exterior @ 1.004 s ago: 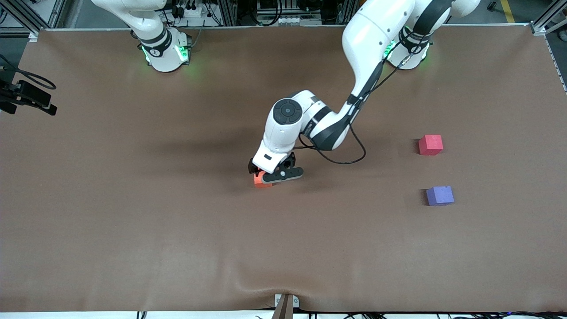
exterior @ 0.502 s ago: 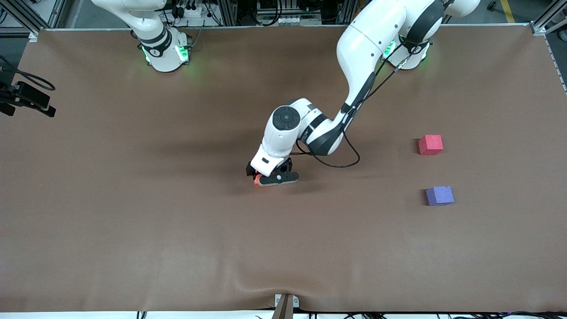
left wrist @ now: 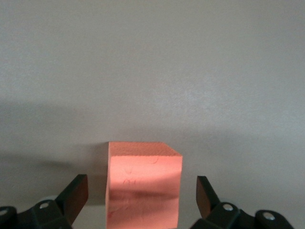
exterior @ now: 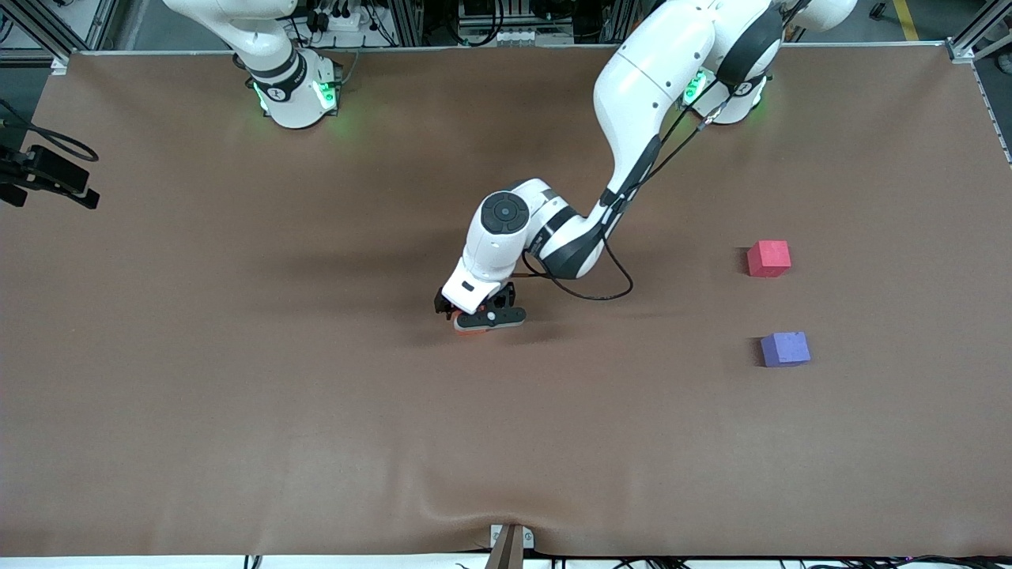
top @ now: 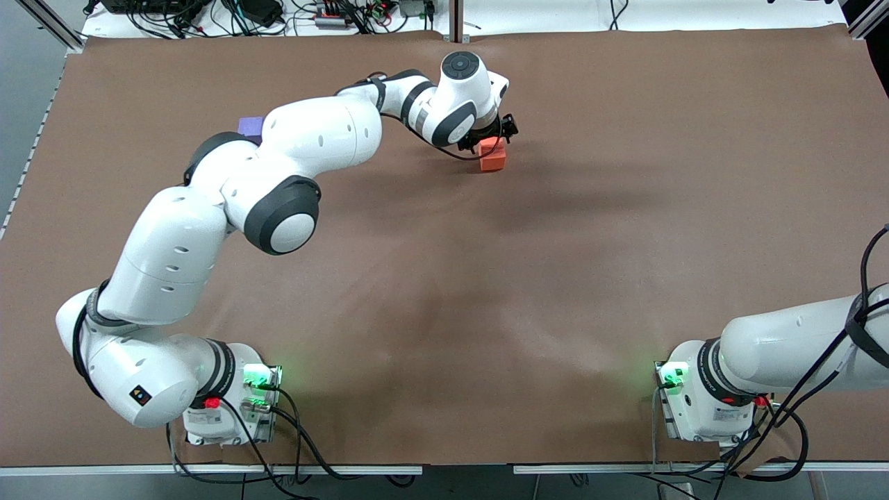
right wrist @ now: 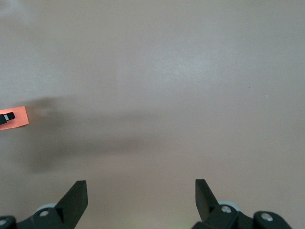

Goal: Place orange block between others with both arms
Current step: 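Lower the left gripper and close it on the orange block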

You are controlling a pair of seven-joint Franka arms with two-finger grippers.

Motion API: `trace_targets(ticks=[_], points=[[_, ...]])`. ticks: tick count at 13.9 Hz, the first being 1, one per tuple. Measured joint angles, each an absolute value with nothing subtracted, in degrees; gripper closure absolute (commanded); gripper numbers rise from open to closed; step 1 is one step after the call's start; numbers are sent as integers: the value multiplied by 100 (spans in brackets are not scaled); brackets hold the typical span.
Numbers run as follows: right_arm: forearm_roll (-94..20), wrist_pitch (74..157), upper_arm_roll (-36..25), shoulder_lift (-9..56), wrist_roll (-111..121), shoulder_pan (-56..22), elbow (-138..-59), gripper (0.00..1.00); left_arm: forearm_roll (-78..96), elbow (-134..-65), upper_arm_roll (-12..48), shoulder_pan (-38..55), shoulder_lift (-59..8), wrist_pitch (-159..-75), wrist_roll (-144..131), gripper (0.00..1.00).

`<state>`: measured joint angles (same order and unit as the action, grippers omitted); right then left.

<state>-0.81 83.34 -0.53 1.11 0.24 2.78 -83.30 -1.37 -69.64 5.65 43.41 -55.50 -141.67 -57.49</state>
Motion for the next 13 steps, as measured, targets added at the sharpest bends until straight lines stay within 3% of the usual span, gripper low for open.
trace_targets(ticks=[4, 8, 12, 13], points=[[-81, 8338, -53, 111, 23, 278, -8330, 0, -137, -6958, 563, 4373, -5652, -14268, -5749, 0], [-81, 8340, -61, 111, 21, 281, -8330, 0, -137, -6948, 552, 4396, -5670, -14272, -5733, 8], [-81, 8472, -61, 132, 20, 282, -8333, 0, -137, -6947, 534, 4397, -5718, -14272, -5621, 22], [-81, 8584, -62, 166, 19, 284, -8342, 0, -137, -6947, 534, 4397, -5723, -14272, -5619, 32]])
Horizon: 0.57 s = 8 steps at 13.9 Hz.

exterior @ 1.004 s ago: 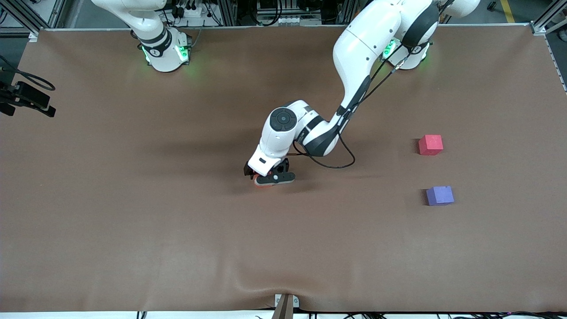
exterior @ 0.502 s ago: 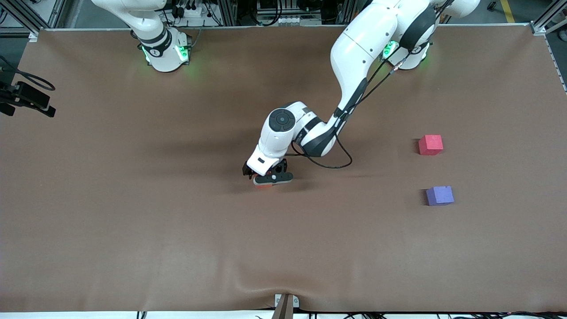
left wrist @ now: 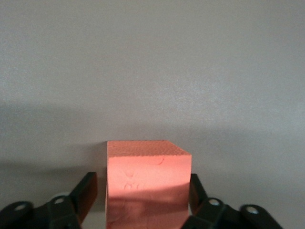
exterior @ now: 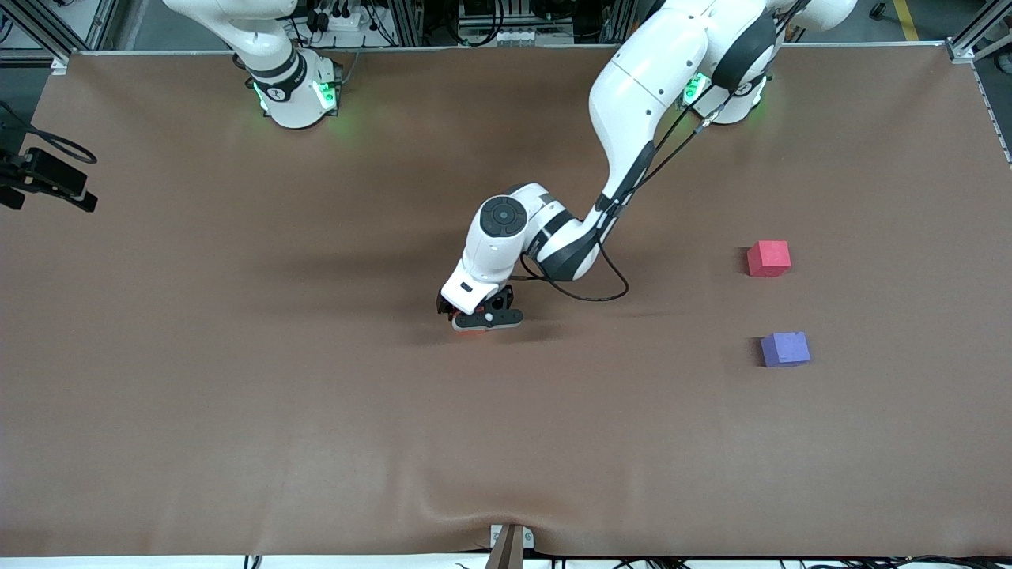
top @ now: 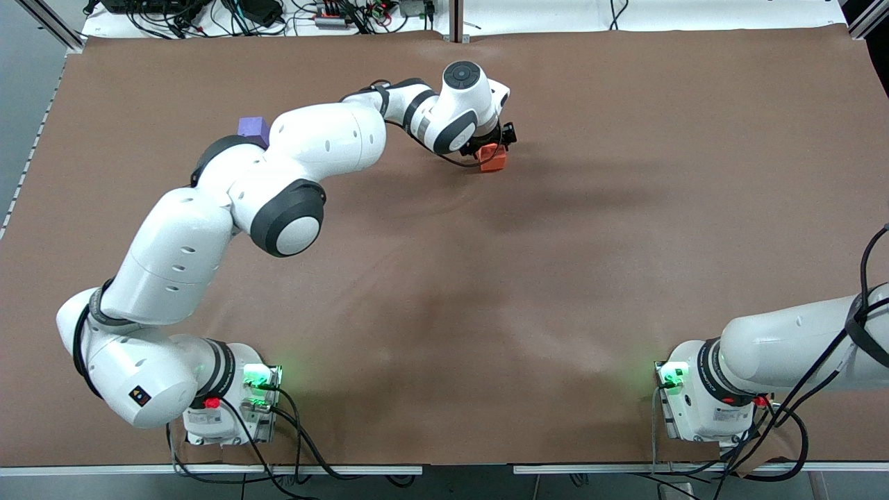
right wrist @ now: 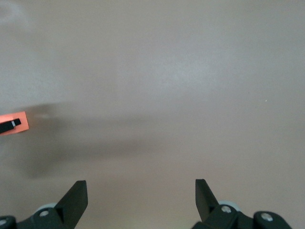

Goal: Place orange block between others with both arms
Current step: 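Lower the left gripper and close it on the orange block, then carry the orange block toward the gap between pink and purple blocks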

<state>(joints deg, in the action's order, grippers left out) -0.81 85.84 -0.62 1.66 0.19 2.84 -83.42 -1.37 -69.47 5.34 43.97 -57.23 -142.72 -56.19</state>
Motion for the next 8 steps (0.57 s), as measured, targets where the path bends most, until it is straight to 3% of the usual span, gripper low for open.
trace_targets(ticks=[3, 6, 8], points=[[-71, 8793, -67, 361, 11, 358, -8360, 0, -137, -6939, 531, 4396, -5722, -14272, -5618, 49], [-79, 8820, -71, 489, 11, 561, -8361, 0, -137, -6919, 517, 4388, -5722, -14247, -5618, 74], [-82, 8900, -64, 526, 11, 590, -8361, 0, -138, -6879, 498, 4349, -5694, -14131, -5618, 76]])
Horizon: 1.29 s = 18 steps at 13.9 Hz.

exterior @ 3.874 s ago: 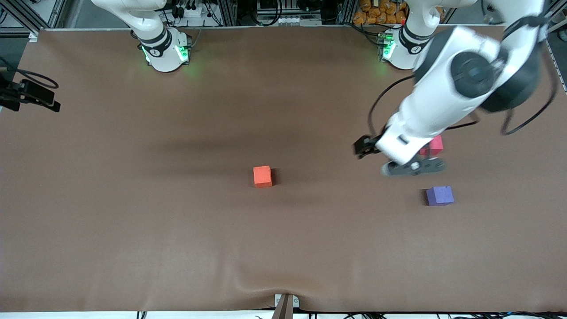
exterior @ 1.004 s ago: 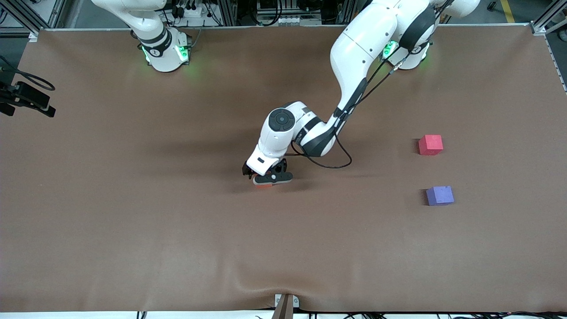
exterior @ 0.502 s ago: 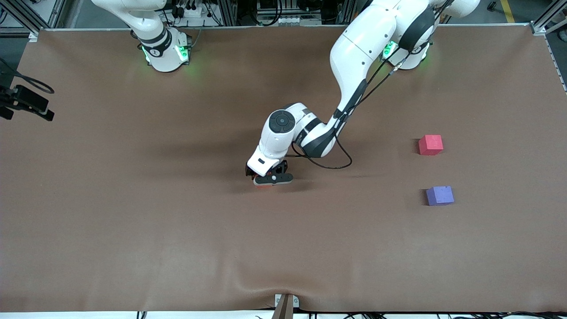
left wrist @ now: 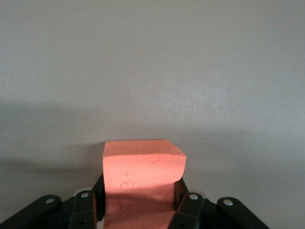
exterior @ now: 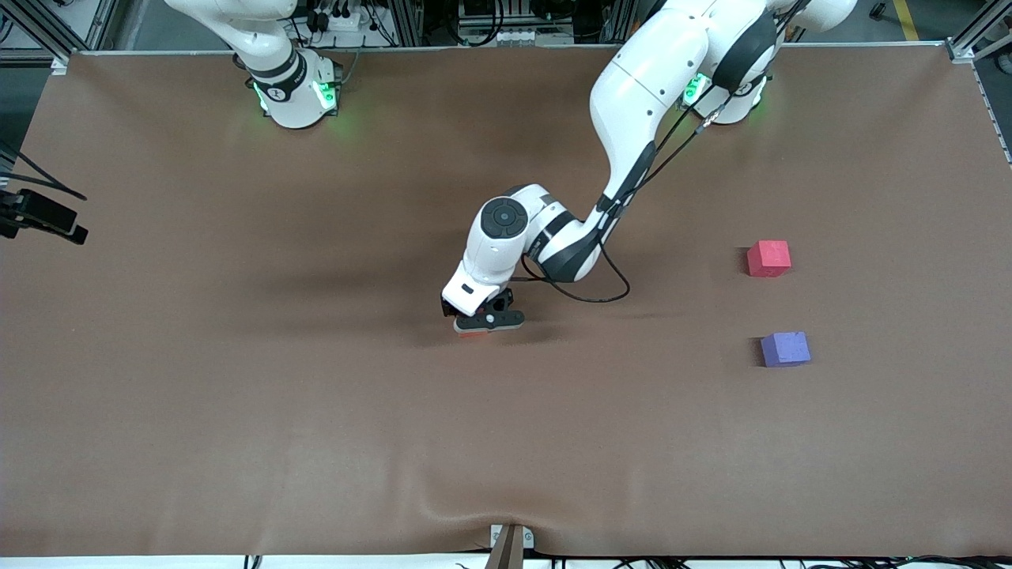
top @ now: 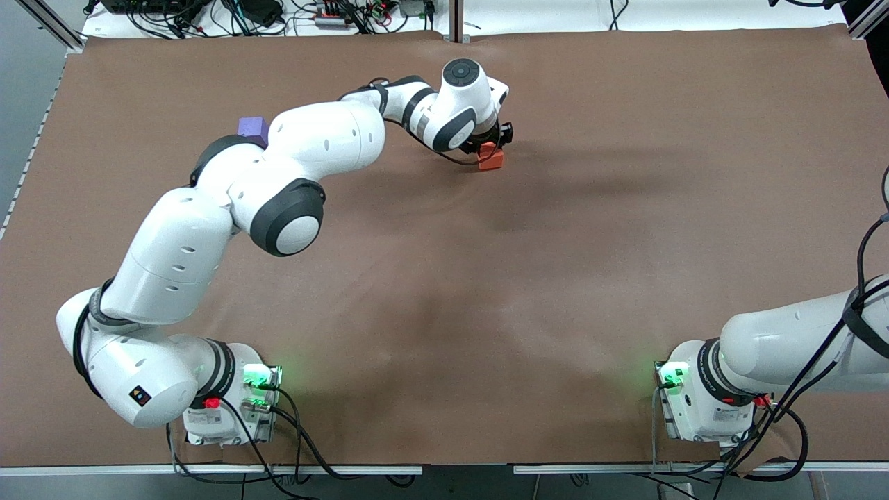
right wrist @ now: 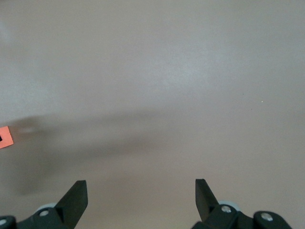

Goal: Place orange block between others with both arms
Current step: 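Carry the orange block toward the gap between pink and purple blocks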

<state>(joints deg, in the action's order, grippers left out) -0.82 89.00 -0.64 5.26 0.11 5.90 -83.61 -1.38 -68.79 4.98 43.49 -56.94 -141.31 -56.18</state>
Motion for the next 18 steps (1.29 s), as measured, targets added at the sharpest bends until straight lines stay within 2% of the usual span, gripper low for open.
trace_targets(ticks=[2, 9, 15, 18], points=[[-87, 8971, -21, 527, 11, 586, -8360, 0, -137, -6844, 486, 4188, -5531, -13948, -5618, 76], [-91, 8805, 87, 522, 11, 447, -8358, 0, -138, -6953, 489, 3201, -4019, -11597, -5104, 74], [-94, 8335, 169, 507, 11, 275, -8354, 0, -137, -8668, 495, 1993, -2438, -11422, -3558, 72], [-94, 8149, 169, 469, 10, 187, -8348, 0, -137, -9525, 493, 1344, -1871, -11416, -2682, 72]])
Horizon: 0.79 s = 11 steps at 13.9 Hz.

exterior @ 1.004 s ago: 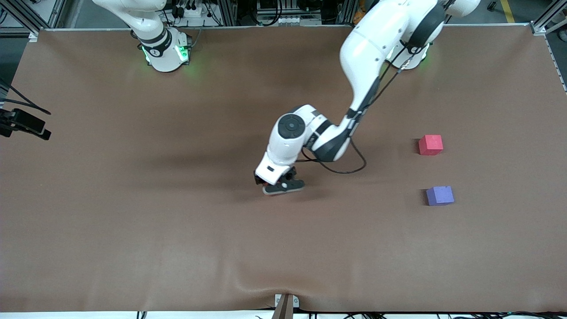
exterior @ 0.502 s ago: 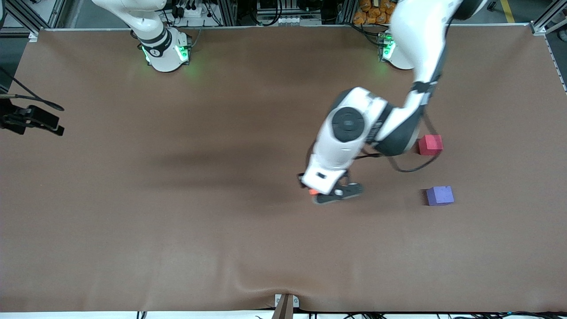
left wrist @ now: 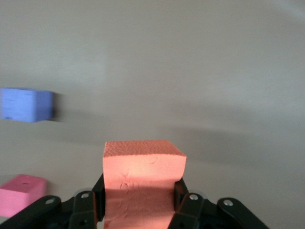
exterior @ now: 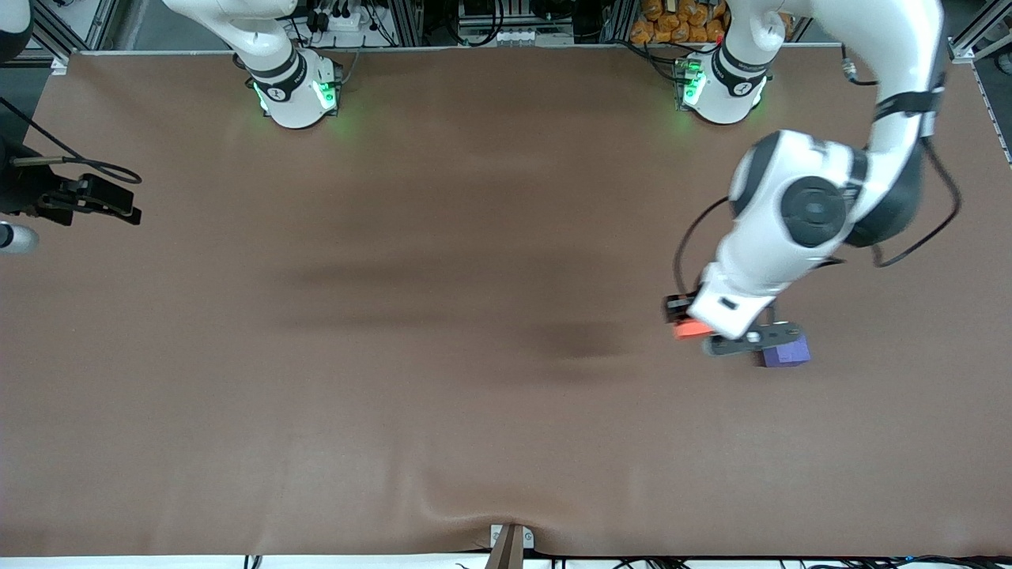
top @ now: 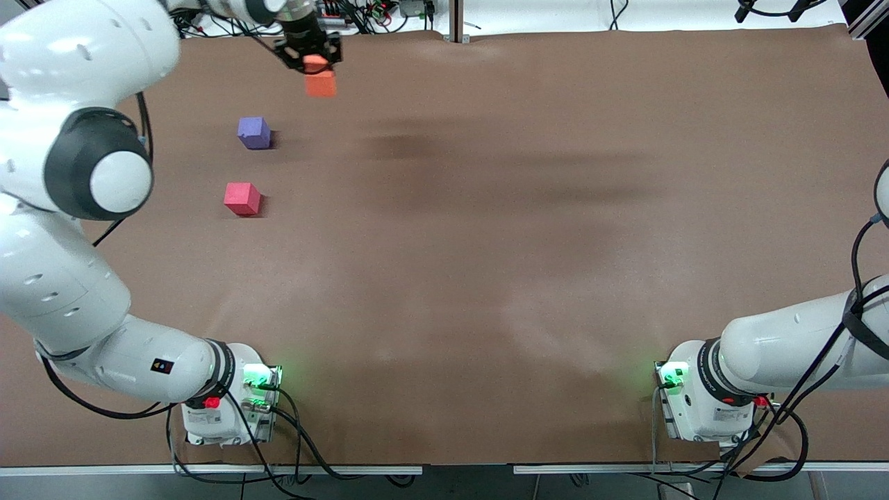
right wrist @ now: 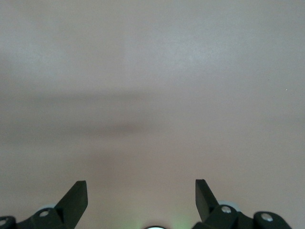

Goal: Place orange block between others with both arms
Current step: 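Carry the orange block toward the gap between pink and purple blocks, then lower the orange block between the pink and purple blocks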

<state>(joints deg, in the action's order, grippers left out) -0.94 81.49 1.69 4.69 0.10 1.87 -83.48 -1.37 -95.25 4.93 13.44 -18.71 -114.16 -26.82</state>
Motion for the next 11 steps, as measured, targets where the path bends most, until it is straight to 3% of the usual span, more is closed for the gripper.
trace_targets(ticks=[5, 11], points=[[-93, 7988, 138, 342, -177, 150, -8347, 0, -137, -10365, 494, 311, -1501, -11440, -1448, 71], [-78, 7876, 80, 154, -181, 189, -8346, 0, 92, -10883, 503, -116, -1506, -11678, -1111, 71]])
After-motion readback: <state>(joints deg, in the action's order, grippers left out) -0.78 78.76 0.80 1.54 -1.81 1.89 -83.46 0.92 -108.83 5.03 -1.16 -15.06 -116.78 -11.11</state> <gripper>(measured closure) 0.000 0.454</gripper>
